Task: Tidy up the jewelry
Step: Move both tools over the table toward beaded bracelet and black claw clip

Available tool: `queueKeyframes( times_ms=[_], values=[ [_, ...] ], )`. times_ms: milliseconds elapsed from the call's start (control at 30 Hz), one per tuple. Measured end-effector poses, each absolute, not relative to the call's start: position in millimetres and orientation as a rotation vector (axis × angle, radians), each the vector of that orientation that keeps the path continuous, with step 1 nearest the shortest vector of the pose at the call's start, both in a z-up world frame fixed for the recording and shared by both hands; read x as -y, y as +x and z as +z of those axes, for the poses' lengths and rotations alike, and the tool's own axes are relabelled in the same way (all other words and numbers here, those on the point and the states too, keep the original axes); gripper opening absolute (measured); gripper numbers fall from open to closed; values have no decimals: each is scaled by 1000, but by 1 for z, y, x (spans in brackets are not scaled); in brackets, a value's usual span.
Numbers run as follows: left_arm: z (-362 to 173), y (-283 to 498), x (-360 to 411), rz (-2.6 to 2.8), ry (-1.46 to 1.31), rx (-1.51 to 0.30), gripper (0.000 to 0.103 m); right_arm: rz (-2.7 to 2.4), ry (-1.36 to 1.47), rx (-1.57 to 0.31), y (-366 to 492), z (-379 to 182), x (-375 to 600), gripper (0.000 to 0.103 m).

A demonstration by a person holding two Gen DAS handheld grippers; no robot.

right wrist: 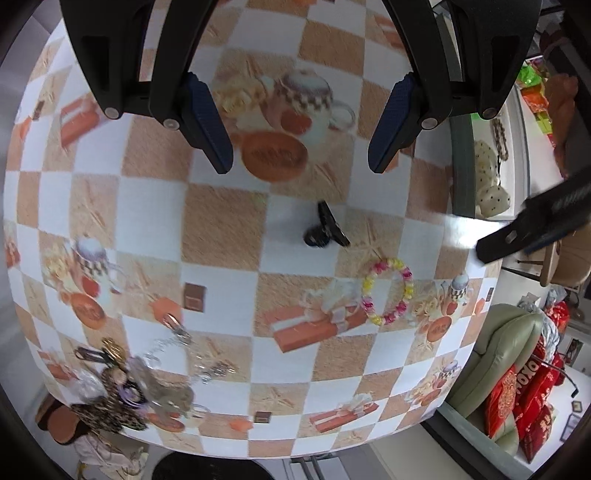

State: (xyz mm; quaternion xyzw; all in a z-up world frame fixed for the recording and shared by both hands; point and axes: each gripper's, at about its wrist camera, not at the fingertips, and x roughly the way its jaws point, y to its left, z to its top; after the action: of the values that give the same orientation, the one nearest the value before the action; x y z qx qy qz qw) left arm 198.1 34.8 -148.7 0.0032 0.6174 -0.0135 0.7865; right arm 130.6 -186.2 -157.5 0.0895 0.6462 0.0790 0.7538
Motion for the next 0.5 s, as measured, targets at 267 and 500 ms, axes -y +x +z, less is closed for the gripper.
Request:
queueKeyframes(
  times_ms=[267,500],
  values=[
    [-203,230,-21,-42,-2,-1391,82,179,146,-1371,149,-181,161,73],
    [-219,247,-1,-70,34,-1357,76,148,109,-1341,161,-198,154,53]
  ],
)
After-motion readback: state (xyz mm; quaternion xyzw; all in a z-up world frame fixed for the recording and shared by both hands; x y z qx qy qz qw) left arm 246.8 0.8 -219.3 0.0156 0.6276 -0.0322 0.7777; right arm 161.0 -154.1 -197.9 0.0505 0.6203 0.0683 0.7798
